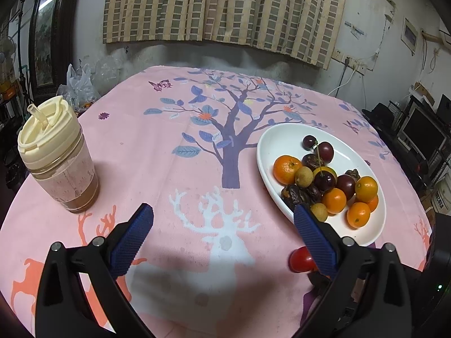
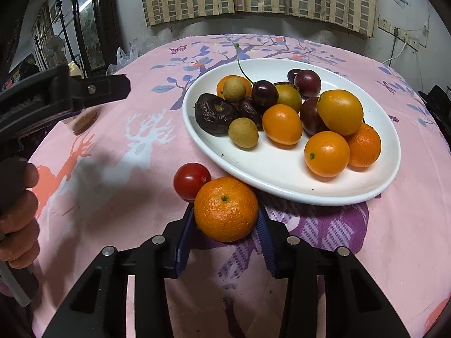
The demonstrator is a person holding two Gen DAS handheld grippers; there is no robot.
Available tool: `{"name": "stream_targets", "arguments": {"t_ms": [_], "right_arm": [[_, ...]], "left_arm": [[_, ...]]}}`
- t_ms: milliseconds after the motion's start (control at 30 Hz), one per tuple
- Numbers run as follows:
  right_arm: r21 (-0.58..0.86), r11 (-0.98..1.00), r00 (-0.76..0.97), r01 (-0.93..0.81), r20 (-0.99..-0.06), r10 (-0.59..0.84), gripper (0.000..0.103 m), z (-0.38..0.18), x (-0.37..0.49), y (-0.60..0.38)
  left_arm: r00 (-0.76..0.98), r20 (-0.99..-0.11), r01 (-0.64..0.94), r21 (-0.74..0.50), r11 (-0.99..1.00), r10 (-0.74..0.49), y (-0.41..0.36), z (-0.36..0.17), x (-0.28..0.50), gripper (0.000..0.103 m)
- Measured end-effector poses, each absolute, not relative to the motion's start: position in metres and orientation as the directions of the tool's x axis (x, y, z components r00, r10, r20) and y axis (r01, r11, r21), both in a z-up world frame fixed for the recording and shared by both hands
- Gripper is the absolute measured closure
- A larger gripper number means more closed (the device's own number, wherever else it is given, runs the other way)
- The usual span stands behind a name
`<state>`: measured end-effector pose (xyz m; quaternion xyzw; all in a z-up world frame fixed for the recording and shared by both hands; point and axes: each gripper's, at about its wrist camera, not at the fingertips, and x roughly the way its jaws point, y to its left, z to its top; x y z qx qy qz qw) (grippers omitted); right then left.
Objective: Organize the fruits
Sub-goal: 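Grasp the mandarin with the right tool while the left tool approaches the red cherry tomato, then carry the mandarin to the plate with the right tool while the left tool places the cherry tomato there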
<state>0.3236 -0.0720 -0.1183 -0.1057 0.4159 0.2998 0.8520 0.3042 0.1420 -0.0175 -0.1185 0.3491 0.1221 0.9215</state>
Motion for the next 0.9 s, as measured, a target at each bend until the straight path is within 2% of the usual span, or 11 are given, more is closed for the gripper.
{"name": "stream_targets", "arguments": {"t_ms": [133,300,467,533,600,667,800,900], "right_arm": [[0.177,0.76,0.419,-0.625,-0.746,0.518,0.06,-0.102,0.317,-0.082],[0.261,0.773,0.475,-0.579,-0.662,0.579,0.06,-0.075,0.321,-0.112],[0.314,0.82,0.549,-0.479,-0.621,0.559,0.06,-0.067,0.336,-0.14],[0.324,0.824,0.551,-0.465,-0.623,0.555,0.06,-0.067,0.34,-0.143],[0.326,0.824,0.55,-0.463,-0.624,0.556,0.06,-0.068,0.34,-0.144],[0.327,0.821,0.545,-0.467,-0.625,0.559,0.06,-0.069,0.339,-0.145],[0.323,0.822,0.543,-0.47,-0.628,0.558,0.06,-0.069,0.339,-0.143],[0.319,0.824,0.545,-0.468,-0.63,0.553,0.06,-0.071,0.337,-0.144]], "left_arm": [[0.719,-0.683,-0.303,-0.141,0.943,0.129,0.141,-0.021,0.305,0.005],[0.706,-0.702,-0.255,-0.135,0.957,0.089,0.133,-0.027,0.309,0.005],[0.682,-0.731,-0.069,-0.068,0.995,-0.003,0.093,-0.04,0.312,0.005],[0.683,-0.731,0.001,-0.023,1.0,-0.018,0.075,-0.044,0.311,0.014],[0.672,-0.74,0.071,0.01,0.997,-0.041,0.06,-0.05,0.311,0.03],[0.656,-0.752,0.115,0.008,0.993,-0.07,0.053,-0.056,0.312,0.038],[0.632,-0.771,0.13,0.006,0.991,-0.079,0.049,-0.066,0.317,0.05],[0.621,-0.777,0.14,-0.021,0.99,-0.104,0.048,-0.07,0.321,0.053]]}}
